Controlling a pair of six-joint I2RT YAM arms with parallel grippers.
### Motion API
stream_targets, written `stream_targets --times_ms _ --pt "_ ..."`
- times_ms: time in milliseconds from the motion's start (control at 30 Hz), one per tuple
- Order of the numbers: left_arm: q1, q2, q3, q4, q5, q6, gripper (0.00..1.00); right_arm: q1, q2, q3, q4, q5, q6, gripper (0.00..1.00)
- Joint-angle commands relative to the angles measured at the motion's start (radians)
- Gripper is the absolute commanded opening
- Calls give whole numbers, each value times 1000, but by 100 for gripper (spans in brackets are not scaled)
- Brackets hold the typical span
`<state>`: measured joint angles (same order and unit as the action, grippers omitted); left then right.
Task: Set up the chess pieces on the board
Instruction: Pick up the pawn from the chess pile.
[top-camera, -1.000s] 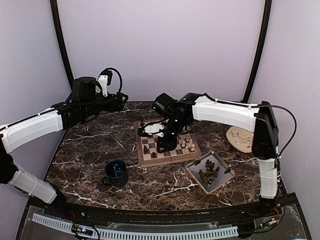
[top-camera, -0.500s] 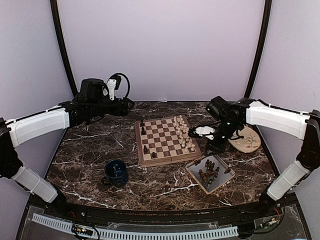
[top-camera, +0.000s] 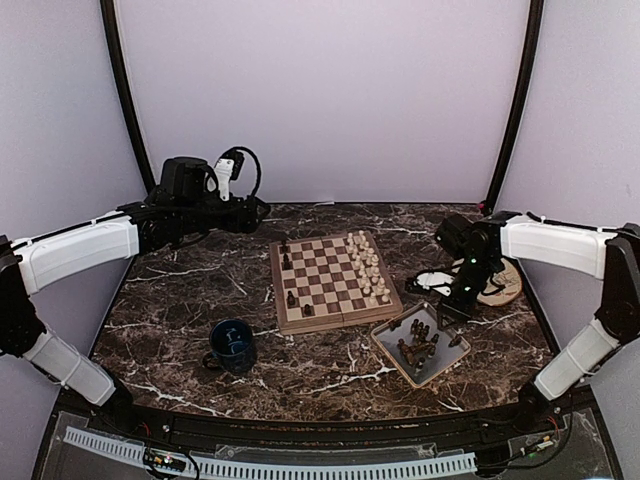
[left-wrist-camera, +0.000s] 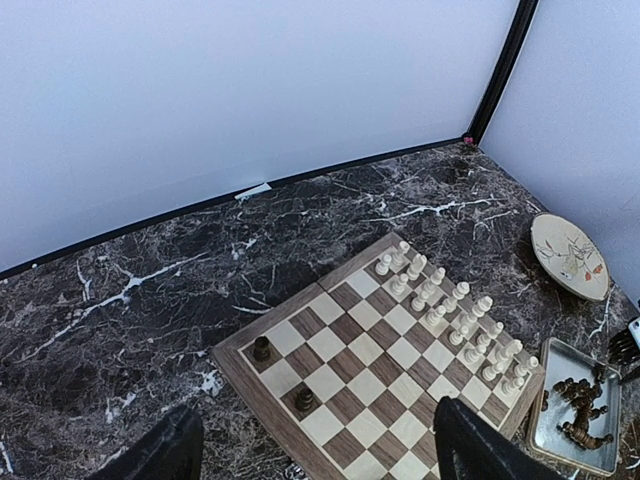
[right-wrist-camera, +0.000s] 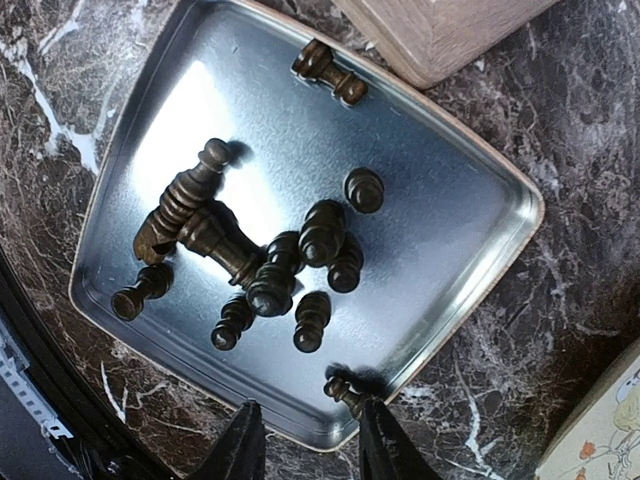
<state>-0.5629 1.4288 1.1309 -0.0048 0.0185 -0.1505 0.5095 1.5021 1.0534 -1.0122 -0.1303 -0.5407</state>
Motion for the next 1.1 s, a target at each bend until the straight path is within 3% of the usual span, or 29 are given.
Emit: stream_targets --times_ms 0,300,633,1067 --pt "-3 2 35 -17 13 4 82 -7 36 -14 6 -20 13 34" --pt "-3 3 35 -17 21 1 82 -6 112 -29 61 -30 47 34" --pt "-2 17 43 -27 31 0 82 -6 157 -43 103 -34 58 28" --pt "-2 27 45 -31 40 -2 82 -18 172 -62 110 -51 49 8"
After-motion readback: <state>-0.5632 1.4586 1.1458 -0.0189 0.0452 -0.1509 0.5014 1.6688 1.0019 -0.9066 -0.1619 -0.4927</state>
